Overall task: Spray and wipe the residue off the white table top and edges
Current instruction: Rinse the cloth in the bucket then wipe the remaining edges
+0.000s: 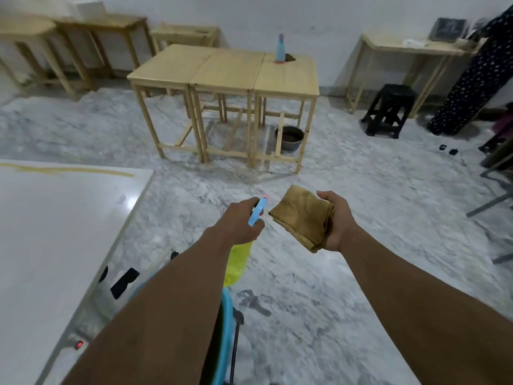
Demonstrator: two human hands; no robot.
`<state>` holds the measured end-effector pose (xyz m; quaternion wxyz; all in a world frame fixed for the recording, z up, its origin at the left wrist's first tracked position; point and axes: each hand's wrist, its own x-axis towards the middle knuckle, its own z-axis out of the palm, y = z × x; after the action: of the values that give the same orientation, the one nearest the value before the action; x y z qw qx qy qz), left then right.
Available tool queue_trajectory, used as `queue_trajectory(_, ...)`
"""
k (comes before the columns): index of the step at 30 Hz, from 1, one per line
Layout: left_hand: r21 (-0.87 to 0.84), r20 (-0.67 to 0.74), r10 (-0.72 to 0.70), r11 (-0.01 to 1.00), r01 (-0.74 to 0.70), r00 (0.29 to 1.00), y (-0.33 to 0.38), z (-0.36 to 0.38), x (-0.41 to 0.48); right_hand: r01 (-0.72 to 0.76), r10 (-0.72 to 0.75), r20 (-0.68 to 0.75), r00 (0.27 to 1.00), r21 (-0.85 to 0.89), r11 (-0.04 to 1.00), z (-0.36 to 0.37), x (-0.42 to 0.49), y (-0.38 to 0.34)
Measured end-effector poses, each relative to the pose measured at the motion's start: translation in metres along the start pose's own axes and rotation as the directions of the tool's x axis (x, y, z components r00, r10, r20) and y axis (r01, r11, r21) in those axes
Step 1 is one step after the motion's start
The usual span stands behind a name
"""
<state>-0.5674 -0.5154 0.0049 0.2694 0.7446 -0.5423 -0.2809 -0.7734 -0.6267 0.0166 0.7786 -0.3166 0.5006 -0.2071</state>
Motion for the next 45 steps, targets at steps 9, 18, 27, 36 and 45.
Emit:
queue_trajectory(9,-0.038,-0.166,-0.227,0.974,0.224,0.96,-0.017,-0.056,0.105,-0.103,0.13,0.221,0.967,-0.13,0.986,0.057,0.134,-0.097)
queue_trajectory(18,-0.081,-0.311,-0.389,0.92,0.383,0.867,-0.034,-0.089,0.182,-0.121,0.21,0.375,0.903,-0.248,0.961,0.123,0.248,-0.17)
queue_trajectory(27,-0.262,-0.526,-0.59,0.798,0.543,0.613,-0.094,-0.183,0.253,-0.066,0.402,0.53,0.746,-0.542,0.838,0.309,0.362,-0.228)
queue_trajectory(36,-0.326,-0.565,-0.653,0.738,0.591,0.504,-0.172,-0.257,0.299,-0.024,0.472,0.575,0.668,-0.618,0.786,0.432,0.439,-0.25)
queue_trajectory(45,-0.4,-0.559,-0.738,0.64,0.656,0.379,-0.241,-0.381,0.378,0.022,0.578,0.598,0.555,-0.706,0.708,0.599,0.533,-0.284)
